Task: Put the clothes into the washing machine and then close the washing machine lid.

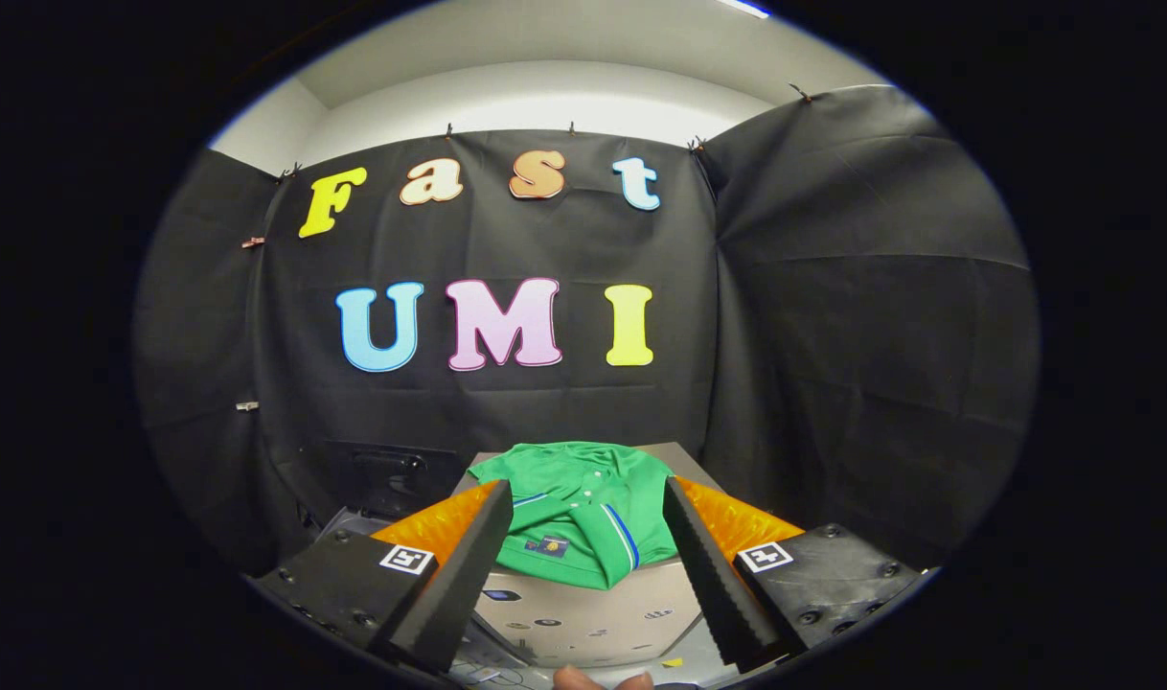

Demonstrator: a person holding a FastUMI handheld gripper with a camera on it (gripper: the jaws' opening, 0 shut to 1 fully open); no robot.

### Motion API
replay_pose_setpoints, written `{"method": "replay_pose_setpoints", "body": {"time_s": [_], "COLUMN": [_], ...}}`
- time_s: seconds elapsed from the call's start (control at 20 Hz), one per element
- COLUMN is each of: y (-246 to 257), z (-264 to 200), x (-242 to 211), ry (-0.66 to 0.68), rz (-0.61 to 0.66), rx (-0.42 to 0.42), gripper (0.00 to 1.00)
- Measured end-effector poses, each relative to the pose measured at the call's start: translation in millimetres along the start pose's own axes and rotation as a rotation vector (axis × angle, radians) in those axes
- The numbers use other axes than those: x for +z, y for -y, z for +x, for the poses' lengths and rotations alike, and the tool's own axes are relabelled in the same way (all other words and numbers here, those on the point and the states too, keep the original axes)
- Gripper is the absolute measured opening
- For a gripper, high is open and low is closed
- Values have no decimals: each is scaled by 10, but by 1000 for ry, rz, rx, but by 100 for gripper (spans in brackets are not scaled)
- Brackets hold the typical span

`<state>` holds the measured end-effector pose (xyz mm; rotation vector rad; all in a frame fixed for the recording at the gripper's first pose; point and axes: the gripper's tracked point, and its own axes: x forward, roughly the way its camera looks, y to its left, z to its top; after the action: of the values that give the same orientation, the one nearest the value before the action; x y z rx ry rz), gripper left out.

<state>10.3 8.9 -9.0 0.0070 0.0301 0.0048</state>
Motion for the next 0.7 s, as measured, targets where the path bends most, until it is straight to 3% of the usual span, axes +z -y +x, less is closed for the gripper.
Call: {"method": "replay_pose_setpoints", "body": {"time_s": [0.7], "y": [-73], "z": [83], "x": [-28], "ry": [-15], "rz": [15], "rx": [3], "gripper": [99]}}
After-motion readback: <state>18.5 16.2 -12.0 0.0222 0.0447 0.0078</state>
